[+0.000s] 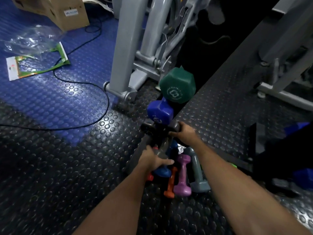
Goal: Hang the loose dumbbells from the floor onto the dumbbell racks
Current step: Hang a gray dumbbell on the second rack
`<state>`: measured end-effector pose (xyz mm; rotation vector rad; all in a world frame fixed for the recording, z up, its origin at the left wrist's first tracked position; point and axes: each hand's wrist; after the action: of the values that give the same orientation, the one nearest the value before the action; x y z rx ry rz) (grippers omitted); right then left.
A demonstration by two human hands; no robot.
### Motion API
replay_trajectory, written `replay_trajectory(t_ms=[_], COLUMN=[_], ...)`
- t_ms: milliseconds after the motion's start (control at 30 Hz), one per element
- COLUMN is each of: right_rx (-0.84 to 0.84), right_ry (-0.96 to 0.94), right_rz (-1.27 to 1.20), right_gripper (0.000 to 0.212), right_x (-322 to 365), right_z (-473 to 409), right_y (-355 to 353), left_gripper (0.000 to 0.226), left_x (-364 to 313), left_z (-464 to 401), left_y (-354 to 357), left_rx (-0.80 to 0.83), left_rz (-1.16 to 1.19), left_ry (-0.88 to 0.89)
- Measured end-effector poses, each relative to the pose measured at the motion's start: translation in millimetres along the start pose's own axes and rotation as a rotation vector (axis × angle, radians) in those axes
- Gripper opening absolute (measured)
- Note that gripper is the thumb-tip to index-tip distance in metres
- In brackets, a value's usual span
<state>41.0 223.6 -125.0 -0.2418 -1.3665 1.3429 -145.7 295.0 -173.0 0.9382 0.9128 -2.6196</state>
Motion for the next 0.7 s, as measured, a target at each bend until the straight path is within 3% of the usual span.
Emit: replay_trajectory(t_ms=[67,133,200,400,533,700], right_rx=[-0.047,-0.113,-0.151,-0.220,-0.260,-0.281], right_ry=[-0.002,-0.011,-0.042,-0.070,-0.142,-0.255], right_rz=[-0.026,-0.059,-0.066,-0.032,-0.023,0.101], right_gripper=[0.052,0.032,0.027,0.042,0.042,0.054], right_x=[-3.0,-3.9,-5.6,-10.8,4.0,30.0], right_z=[-1.2,1.8,5.4,23.3,38.9,64.2], right_y=[5.6,6.3,3.9,-18.0,-46.3,-84.3], left_gripper=[0.150,0.128,0.109,0.084,0.097,0.081], left_x=[-4.3,-3.6,-1.9,-2.9,-15.7,-38.5], left_z=[8.9,10.7,9.7,11.9,22.3,43.9], left_y=[1.1,4.3,3.0,-16.6,-34.9,-48.6], left_rx=[-0.026,-0.068,-0.084,-0.030,0.136,0.217], left_rz=[-0.107,-0.174,-0.179,-0.032,0.209,0.267], left_ry=[0.060,0.105,0.125,0.222,0.146,0.171])
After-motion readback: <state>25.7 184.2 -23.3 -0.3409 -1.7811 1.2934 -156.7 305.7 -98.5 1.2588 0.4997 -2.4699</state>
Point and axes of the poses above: each hand's wrist, its own z-axis away from the middle knuckle, its own y-axis out of the palm, x = y × z, and after that the axes turned 8 degrees about -x, right-handed
